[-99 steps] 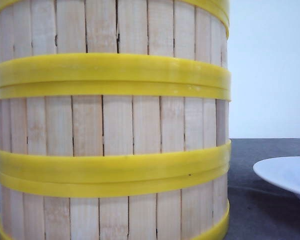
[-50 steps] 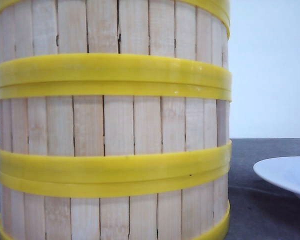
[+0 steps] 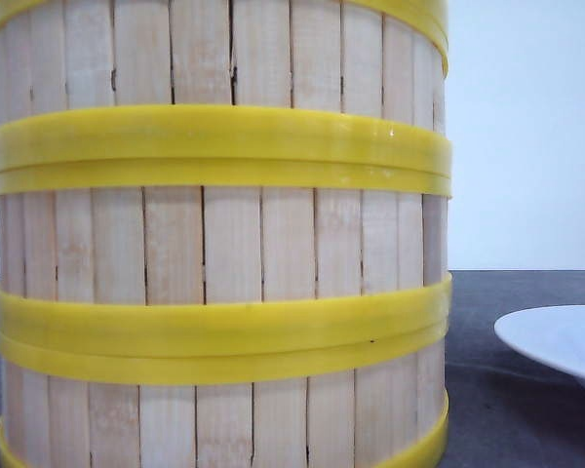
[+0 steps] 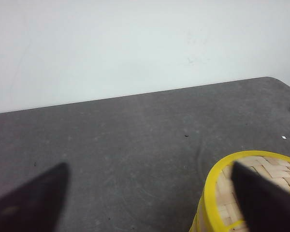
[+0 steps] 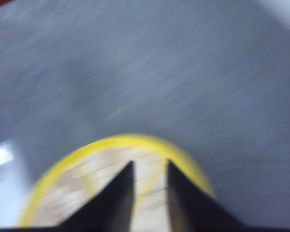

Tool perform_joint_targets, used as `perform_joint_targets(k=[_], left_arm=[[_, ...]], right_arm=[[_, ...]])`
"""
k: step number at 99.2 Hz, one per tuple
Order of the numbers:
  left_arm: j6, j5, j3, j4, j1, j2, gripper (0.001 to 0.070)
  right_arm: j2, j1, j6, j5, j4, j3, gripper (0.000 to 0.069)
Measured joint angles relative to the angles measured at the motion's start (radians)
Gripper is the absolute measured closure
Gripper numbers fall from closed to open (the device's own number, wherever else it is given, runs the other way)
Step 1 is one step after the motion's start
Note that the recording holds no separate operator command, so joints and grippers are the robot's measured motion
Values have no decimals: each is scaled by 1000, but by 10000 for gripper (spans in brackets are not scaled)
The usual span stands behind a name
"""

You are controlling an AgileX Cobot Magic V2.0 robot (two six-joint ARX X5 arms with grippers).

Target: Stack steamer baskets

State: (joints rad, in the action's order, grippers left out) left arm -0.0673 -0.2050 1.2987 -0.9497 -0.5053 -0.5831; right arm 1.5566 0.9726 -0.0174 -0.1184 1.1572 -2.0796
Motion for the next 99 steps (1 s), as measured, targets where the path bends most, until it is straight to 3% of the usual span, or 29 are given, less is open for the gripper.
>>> perform_joint_targets(k=[11, 21, 42, 55, 77, 99], left_arm=[[-2, -98, -77, 29, 0, 17, 568], [5, -132, -207, 111, 0, 76, 670], [22, -132, -452, 269, -1, 227, 692], [17, -134, -464, 265, -1, 241, 692], [14, -136, -464, 261, -1, 253, 688], [14, -137, -464, 261, -1, 253, 688]], right_arm=[[-160, 23, 45, -237, -87, 99, 667], [-367, 20, 69, -348, -238, 332, 675], [-919, -40, 197, -444, -665, 1083, 676], [-1223, -73, 252, -451, -721, 1412, 676], [-1465, -69, 283, -432, -738, 1429, 676], [-1477, -69, 283, -399, -628, 1428, 676]])
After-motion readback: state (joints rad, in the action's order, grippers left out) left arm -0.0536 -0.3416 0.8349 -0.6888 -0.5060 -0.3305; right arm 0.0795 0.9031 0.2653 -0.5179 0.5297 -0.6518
